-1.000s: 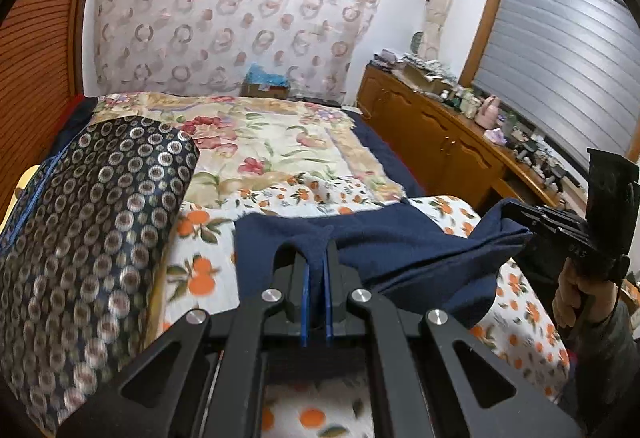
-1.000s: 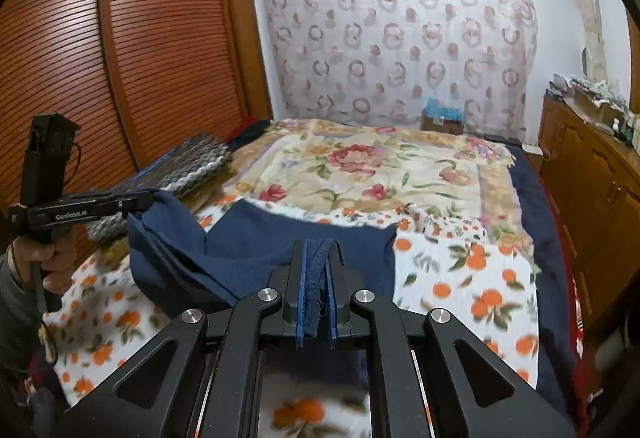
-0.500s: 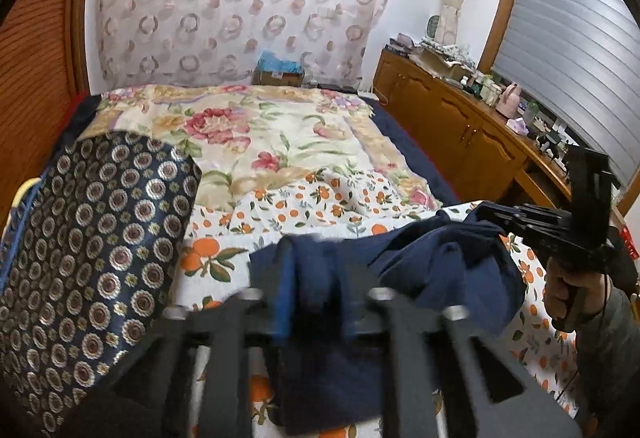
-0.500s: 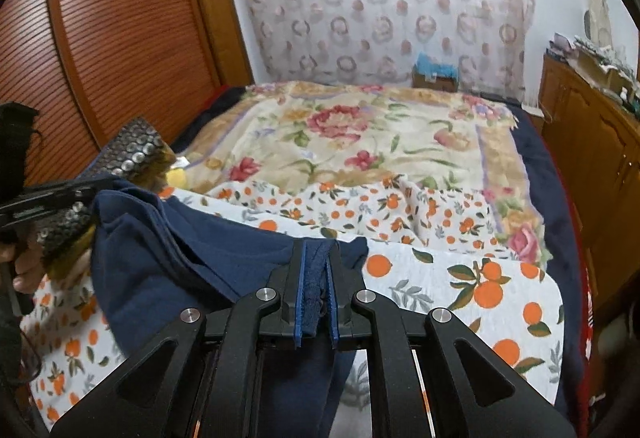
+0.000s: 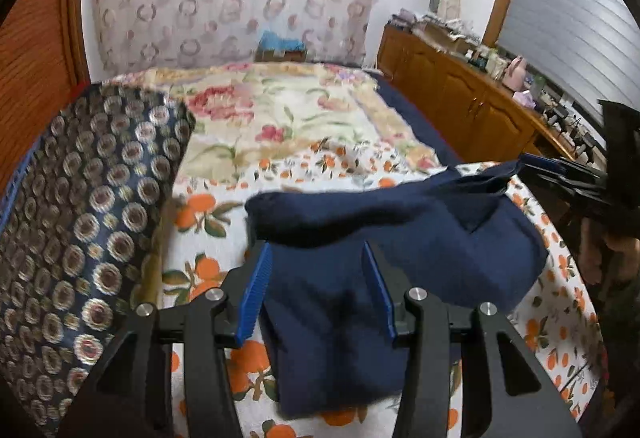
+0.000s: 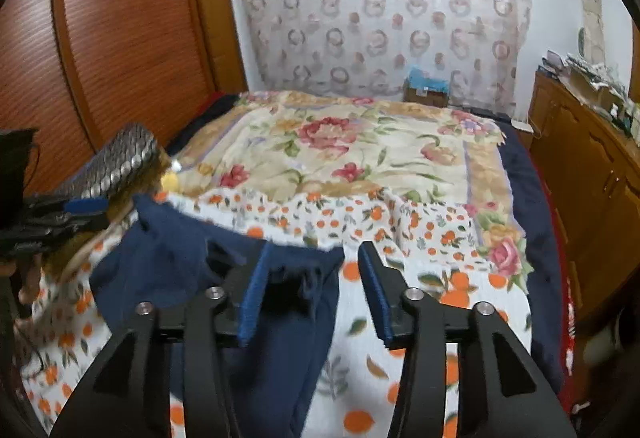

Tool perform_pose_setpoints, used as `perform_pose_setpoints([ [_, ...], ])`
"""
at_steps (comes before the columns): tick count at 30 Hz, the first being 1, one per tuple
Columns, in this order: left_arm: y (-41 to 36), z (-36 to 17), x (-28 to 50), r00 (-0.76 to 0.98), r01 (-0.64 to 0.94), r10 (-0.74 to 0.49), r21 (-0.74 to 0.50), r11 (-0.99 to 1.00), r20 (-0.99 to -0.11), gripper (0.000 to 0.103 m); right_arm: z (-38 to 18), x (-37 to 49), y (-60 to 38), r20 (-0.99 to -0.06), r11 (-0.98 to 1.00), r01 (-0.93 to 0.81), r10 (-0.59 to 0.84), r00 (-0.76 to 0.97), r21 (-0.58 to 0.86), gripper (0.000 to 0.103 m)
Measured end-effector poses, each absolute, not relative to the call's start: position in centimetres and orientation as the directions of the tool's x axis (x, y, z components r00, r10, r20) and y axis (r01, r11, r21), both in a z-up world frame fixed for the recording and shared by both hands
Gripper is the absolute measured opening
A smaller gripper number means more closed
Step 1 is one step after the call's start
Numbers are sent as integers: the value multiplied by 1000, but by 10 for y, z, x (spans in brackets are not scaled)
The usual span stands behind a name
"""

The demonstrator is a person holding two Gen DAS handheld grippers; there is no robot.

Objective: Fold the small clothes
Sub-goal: 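Fold the held edge over the shirt body with both grippers and release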

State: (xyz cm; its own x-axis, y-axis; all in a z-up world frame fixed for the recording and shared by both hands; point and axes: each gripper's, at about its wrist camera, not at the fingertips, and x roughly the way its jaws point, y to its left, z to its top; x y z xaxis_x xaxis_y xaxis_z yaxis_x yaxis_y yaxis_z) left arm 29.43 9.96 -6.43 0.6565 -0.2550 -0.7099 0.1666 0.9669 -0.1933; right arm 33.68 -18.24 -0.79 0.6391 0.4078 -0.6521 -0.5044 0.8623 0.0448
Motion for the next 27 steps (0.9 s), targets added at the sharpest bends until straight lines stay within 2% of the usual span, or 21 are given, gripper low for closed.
perform_pose_setpoints([
  [9,101,-93,311,617,133,-226,-183,974,-754,46,-33,338,-177,-706,839,-543,407,580,37,51],
  [16,110,-108,317,592,105,-253,-238,966,-766,46,-46,368,-159,-711,789,-612,464,528,60,49],
  [18,111,-107,317,595,102,-253,-241,965,-763,46,-47,370,-154,-712,770,-635,482,511,65,43],
  [20,111,-105,319,599,100,-249,-237,966,-761,46,-49,373,-152,-718,761,-645,490,494,75,26],
  [21,111,-104,321,600,98,-248,-238,966,-760,46,-50,376,-153,-719,760,-644,497,487,89,21],
  [22,112,-103,323,602,95,-245,-237,967,-760,46,-51,378,-155,-717,758,-644,505,481,102,8],
  [25,112,-99,332,613,88,-238,-235,968,-753,46,-47,380,-162,-692,765,-629,527,493,134,3],
  [27,112,-97,337,632,73,-220,-225,972,-743,46,-42,381,-169,-678,820,-562,477,559,113,2],
])
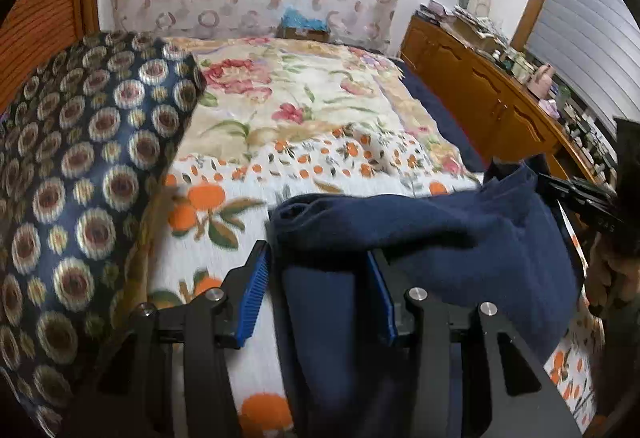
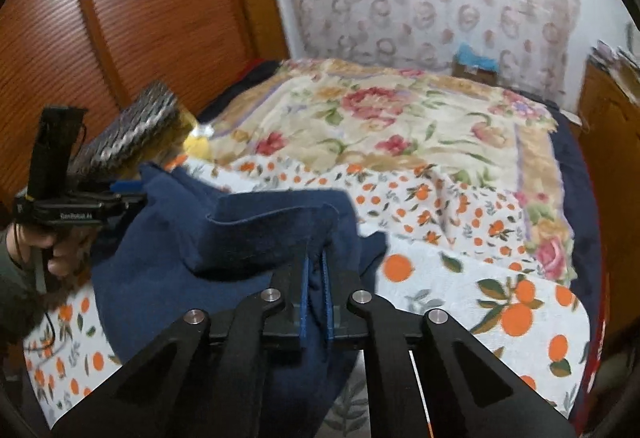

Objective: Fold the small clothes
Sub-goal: 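Fold the held edge over the shirt body with both grippers and release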

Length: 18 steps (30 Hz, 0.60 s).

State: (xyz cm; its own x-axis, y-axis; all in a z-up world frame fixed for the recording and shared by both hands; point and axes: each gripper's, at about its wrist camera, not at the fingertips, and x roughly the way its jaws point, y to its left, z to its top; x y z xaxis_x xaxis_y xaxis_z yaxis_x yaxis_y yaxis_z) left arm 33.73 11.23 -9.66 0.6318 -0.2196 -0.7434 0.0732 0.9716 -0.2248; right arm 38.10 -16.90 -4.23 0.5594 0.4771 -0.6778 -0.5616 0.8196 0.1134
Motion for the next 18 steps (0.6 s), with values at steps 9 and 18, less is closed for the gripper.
perform_pose_setpoints([
  [9,114,-95,346,658,30,-128,-143,989,-742,46,-41,384,-176,-712,882,-463,379,591,85,5],
  [18,115,-110,347,608,48,-159,-164,985,-778,46,-53,382,-168,-746,872,-476,393,538,116,45],
])
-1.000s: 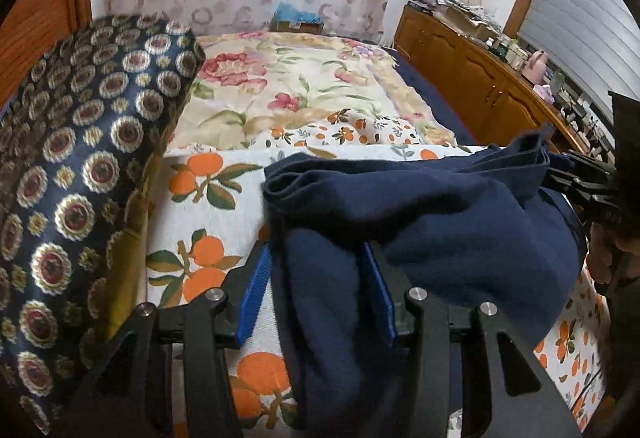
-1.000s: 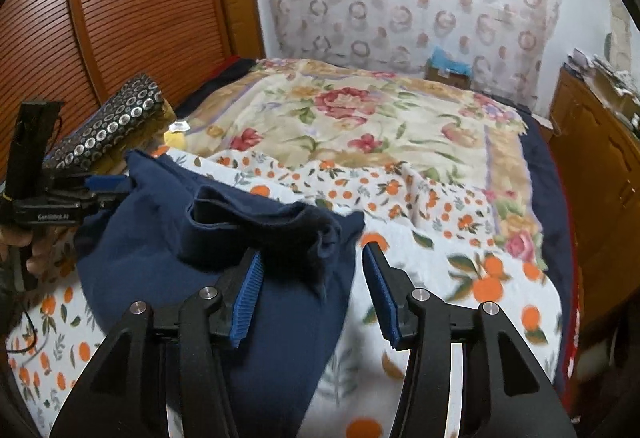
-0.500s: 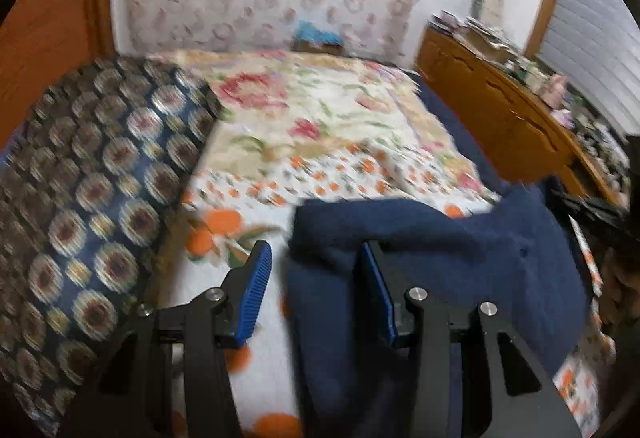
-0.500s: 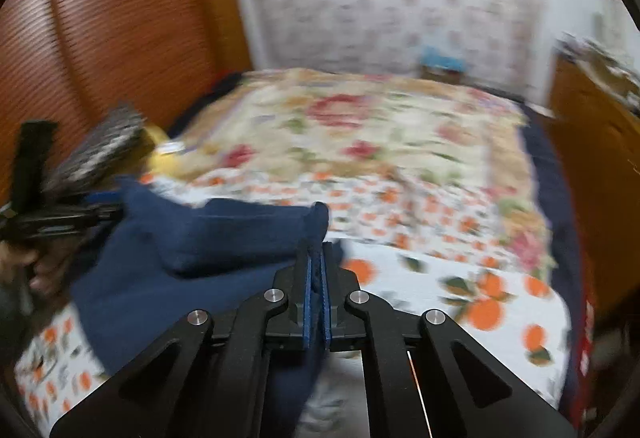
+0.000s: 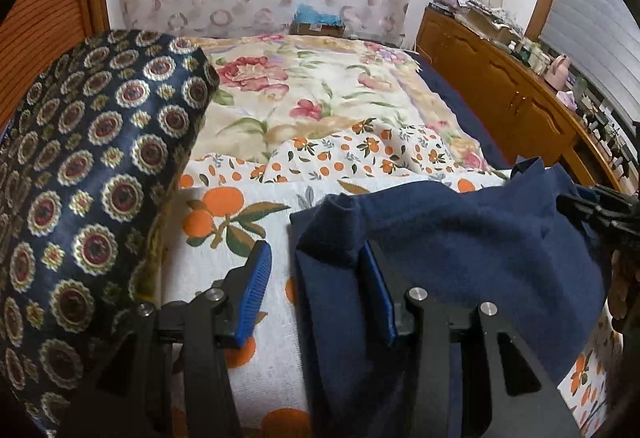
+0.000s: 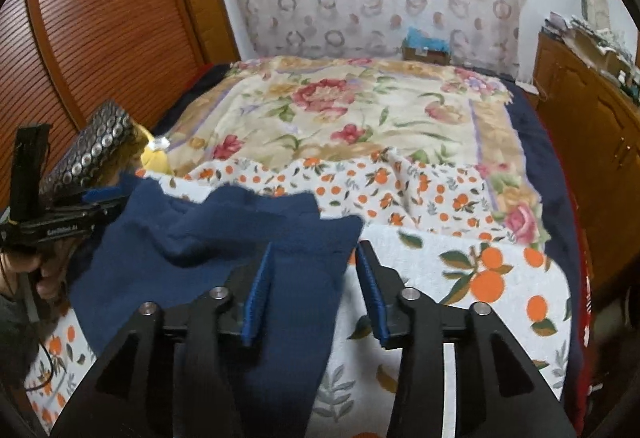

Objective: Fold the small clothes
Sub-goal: 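Grasp the folded navy T-shirt with the left gripper while the right gripper grasps it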

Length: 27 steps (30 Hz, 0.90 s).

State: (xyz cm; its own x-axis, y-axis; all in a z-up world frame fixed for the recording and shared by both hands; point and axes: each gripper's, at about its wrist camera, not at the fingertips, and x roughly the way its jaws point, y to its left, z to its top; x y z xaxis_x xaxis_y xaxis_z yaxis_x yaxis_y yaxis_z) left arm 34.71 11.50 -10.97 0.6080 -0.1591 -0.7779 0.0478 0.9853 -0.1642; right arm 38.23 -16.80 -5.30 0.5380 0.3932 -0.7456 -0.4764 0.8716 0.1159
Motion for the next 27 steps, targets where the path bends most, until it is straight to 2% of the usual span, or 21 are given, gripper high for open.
perform_pose_setpoints([
  [5,117,-112,348,602,54,-179,-184,981,-778,47,-68,386,-167,-777,876,-459,389,495,147,49],
  [16,118,-111,350,603,76,-205,-201,977,-771,50,-77,383,-160,-775,857,-480,430,462,189,50],
  [17,119,-111,350,601,82,-220,-214,973,-768,44,-77,383,-160,-774,853,-485,435,460,190,48],
  [18,120,-110,349,596,94,-247,-239,967,-764,32,-78,382,-159,-772,844,-499,449,451,199,45],
  [20,123,-109,349,588,99,-277,-272,957,-760,26,-78,381,-157,-770,834,-510,461,440,208,37],
  [21,123,-109,349,588,104,-284,-277,955,-758,16,-78,380,-157,-769,827,-520,470,433,213,34],
  [23,124,-106,347,583,115,-313,-305,945,-750,9,-78,378,-156,-765,813,-533,492,416,233,23],
  [27,127,-90,333,613,141,-353,-341,929,-707,7,-71,368,-153,-750,807,-552,497,437,212,17],
])
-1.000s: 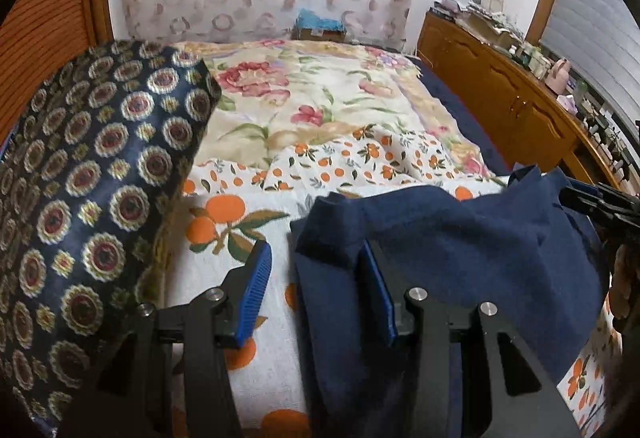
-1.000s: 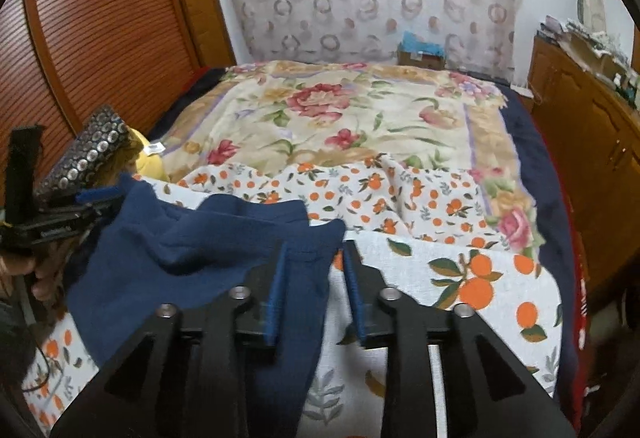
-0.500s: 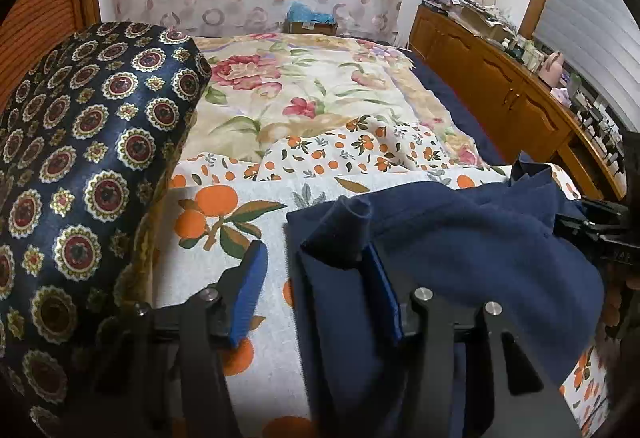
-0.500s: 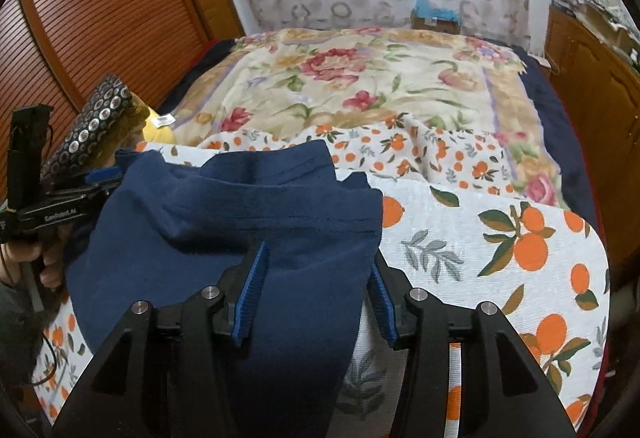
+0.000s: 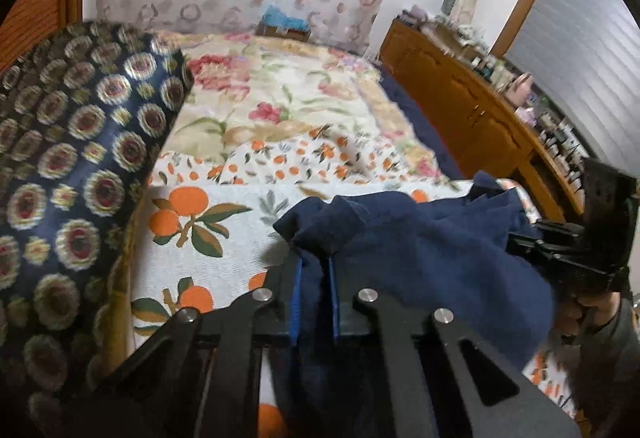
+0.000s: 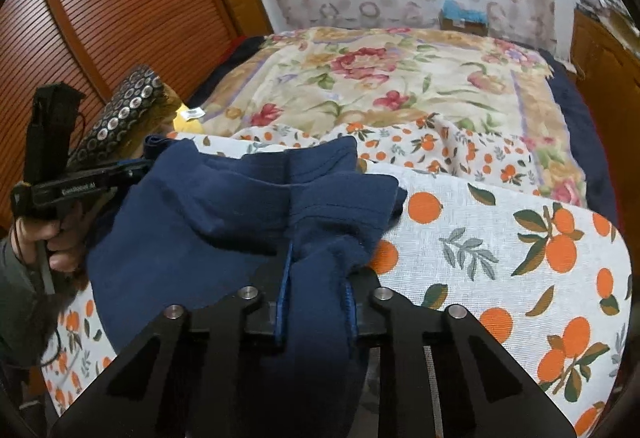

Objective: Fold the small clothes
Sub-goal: 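Grasp the folded navy T-shirt with the left gripper while the right gripper grasps it, then carry the folded shirt with both grippers onto the patterned cloth stack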

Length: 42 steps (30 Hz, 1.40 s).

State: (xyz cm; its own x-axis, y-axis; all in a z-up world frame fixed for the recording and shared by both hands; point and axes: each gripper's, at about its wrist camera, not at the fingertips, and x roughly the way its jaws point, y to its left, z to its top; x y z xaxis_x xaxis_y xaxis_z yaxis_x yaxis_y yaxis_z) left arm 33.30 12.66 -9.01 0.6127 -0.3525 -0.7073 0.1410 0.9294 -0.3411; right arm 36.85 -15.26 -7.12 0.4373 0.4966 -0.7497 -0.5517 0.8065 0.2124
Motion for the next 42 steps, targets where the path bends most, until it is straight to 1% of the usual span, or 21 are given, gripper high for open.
perform_pose_setpoints([
  [8,121,-35,290,698,216,-391,-344,914,-600,6,-35,344,-153,-671,808,-562,517,531,177,14],
  [11,122,-15,272,727,229,-388,-332,915,-566,6,-17,332,-151,-628,805,-572,529,571,159,13],
  [16,127,9,252,771,211,-340,-287,934,-538,6,11,321,-147,-577,800,-582,547,607,145,13],
  [25,146,42,219,840,165,-276,-264,950,-468,6,53,307,-122,-508,764,-638,590,628,98,13],
  [30,162,58,198,874,138,-240,-258,956,-422,6,75,307,-100,-476,736,-674,616,628,64,13],
  [35,194,67,174,906,84,-184,-264,961,-382,6,102,312,-60,-447,688,-726,650,615,2,13],
  [36,201,67,170,903,99,-199,-266,959,-380,6,107,313,-49,-442,673,-739,659,608,-13,13],
  [39,228,62,162,915,37,-144,-277,960,-378,6,117,319,-15,-441,629,-776,683,582,-50,13],
  [42,260,46,157,913,-51,-75,-293,955,-401,6,120,334,34,-464,570,-819,707,534,-73,13],
])
